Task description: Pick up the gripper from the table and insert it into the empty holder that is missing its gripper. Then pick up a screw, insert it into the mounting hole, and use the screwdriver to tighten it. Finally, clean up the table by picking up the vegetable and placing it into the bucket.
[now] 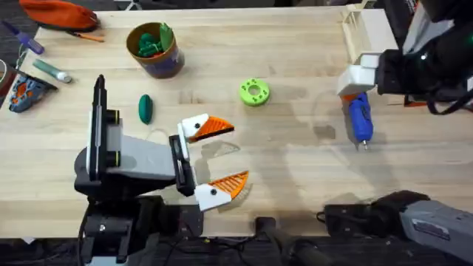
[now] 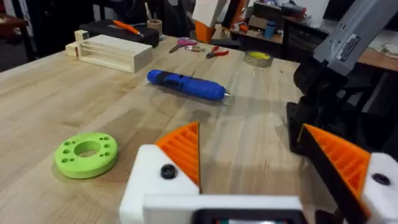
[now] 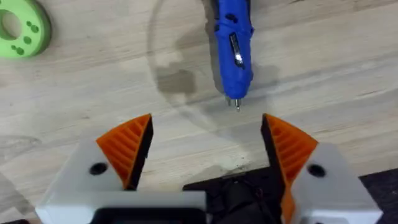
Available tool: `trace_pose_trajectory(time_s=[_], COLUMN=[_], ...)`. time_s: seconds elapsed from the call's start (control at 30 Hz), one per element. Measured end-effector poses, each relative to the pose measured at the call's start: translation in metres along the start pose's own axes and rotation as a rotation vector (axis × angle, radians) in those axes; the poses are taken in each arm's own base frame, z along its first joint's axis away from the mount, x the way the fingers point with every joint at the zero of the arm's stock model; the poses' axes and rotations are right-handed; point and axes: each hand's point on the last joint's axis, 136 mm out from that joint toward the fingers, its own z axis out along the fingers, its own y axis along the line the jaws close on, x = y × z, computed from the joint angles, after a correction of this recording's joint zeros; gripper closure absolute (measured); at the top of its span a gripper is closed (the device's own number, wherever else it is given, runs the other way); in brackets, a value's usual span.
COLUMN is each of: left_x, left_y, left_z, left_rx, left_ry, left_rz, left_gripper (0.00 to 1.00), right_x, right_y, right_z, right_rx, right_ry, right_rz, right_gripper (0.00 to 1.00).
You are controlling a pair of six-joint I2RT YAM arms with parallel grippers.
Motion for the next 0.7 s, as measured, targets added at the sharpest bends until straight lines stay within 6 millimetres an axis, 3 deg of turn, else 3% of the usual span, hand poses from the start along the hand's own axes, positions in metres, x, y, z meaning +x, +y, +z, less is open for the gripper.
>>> trace_pose_trajectory(time_s=[0.7], left_x=[-0.0003], left_y=[0.0014], left_z=[0.0], left_rx=[-0.008], left_ry=[-0.001], left_rz=[0.003], left_gripper=[0.002], right_x=[-0.0001], right_y=[0.0001], right_z=[0.0], right_rx=[0.0], right_ry=[0.0], right_rz=[0.0], right_gripper=[0.009])
